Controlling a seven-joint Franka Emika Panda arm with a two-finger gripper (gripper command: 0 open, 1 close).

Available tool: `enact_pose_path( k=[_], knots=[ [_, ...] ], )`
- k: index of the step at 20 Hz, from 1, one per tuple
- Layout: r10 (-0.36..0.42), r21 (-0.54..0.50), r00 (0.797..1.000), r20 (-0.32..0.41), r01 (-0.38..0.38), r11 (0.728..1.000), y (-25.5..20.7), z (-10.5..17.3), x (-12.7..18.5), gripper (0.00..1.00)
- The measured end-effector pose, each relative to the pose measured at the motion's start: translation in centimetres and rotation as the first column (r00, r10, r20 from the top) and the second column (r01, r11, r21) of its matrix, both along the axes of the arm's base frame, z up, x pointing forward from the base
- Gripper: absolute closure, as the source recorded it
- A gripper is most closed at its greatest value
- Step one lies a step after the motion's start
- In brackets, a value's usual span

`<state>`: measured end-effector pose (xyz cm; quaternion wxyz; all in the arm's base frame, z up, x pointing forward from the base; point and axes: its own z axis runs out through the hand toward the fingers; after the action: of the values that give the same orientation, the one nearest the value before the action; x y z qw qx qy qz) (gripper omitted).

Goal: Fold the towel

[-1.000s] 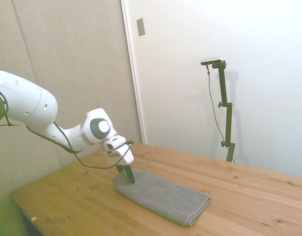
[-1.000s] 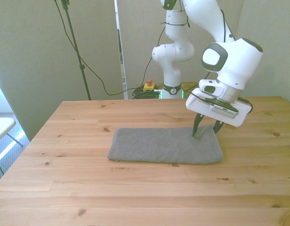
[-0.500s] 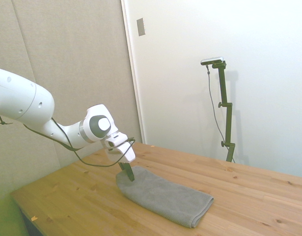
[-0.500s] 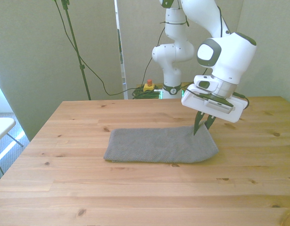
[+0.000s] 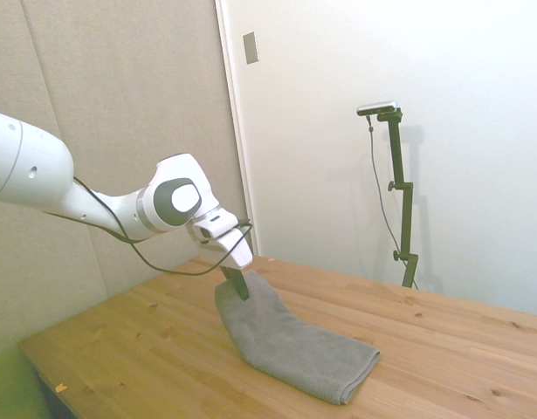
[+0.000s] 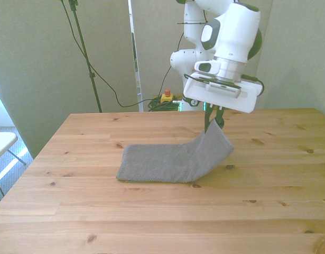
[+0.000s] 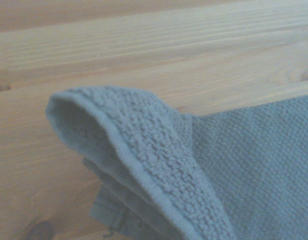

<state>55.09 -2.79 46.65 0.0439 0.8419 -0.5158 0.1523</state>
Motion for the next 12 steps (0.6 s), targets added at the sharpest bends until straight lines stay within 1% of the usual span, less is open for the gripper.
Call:
enact_pose_path(
  k=[6,9,12],
  knots=[
    [-0.064,0.055,0.997,0.039,0.061,0.997,-7.9,3.2,-2.3,1.0],
    [-0.096,0.083,0.994,0.044,0.092,0.992,-12.4,3.8,-3.7,1.0],
    [-0.124,0.11,0.991,0.04,0.119,0.987,-16.0,3.6,-5.0,1.0]
  ],
)
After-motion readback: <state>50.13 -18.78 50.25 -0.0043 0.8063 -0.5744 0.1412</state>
